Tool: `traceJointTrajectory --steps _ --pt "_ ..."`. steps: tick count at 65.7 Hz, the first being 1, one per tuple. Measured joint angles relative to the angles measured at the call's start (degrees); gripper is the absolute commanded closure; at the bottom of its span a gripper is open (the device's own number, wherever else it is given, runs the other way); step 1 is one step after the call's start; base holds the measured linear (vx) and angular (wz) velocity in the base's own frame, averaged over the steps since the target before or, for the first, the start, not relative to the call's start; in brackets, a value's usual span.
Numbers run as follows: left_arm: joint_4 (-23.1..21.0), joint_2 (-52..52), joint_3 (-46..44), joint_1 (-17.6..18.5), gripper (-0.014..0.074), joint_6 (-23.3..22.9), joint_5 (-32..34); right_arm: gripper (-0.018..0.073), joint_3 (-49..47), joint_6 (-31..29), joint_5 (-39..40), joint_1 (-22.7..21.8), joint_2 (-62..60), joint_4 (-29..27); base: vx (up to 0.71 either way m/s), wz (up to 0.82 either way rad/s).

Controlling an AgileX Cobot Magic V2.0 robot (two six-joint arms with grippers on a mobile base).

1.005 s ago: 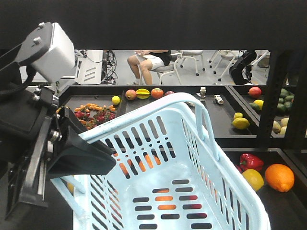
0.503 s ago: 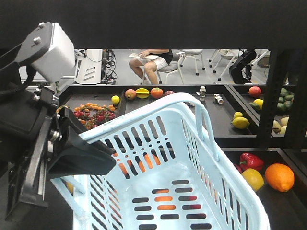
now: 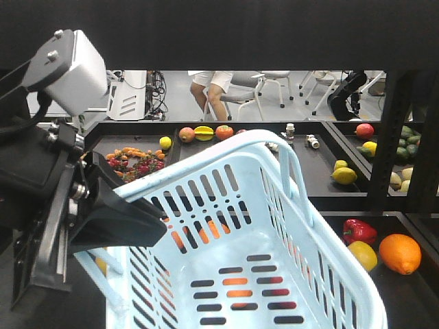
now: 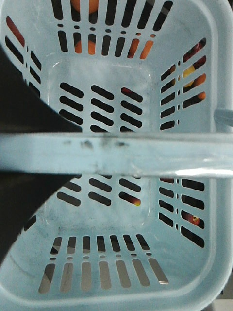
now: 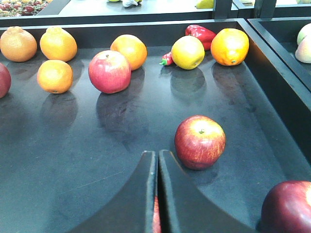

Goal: Pick three apples into basket with both arms
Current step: 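Drive the base back to the fruit table holding the basket, then lower the basket with the left gripper onto the table near the apples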

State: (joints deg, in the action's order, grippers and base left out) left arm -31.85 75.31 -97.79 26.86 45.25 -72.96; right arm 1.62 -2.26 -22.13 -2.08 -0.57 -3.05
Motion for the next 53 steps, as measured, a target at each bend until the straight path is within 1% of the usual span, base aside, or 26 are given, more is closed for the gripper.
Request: traceJointTrajectory --steps 15,19,25,31,36,41,46,53 --pt "0.0 0.0 0.0 0.0 0.0603 -2.7 0.9 0.0564 0.0 0.0 0.0 0.0 0.0 0.0 0.0 0.0" --pt "0.0 0.0 0.0 0.0 0.0603 -2.4 0.9 0.0564 0.0 0.0 0.0 0.0 0.0 0.0 0.0 0.0" --pt "0.9 0.8 0.0 0.0 0.0603 -0.8 0.1 0.0564 0.0 0.0 0.0 0.0 0.0 0.0 0.0 0.0" --pt "3.6 2.9 -0.1 0.0 0.0603 0.1 -0.8 0.0564 0.0 0.0 0.1 0.0 0.0 0.0 0.0 0.0" --pt "6.8 5.4 -0.1 0.0 0.0603 1.0 -0.9 0.0564 0.0 0.0 0.1 0.0 0.0 0.0 0.0 0.0" --pt "10.7 8.3 -0.1 0.0 0.0603 3.1 -0.8 0.0564 0.0 0.0 0.1 0.0 0.0 0.0 0.0 0.0" --pt "13.4 10.8 -0.1 0.0 0.0603 6.1 -0.8 0.0564 0.0 0.0 0.1 0.0 0.0 0.0 0.0 0.0" --pt "14.2 13.8 -0.1 0.0 0.0603 8.5 -0.6 0.0564 0.0 0.0 0.1 0.0 0.0 0.0 0.0 0.0"
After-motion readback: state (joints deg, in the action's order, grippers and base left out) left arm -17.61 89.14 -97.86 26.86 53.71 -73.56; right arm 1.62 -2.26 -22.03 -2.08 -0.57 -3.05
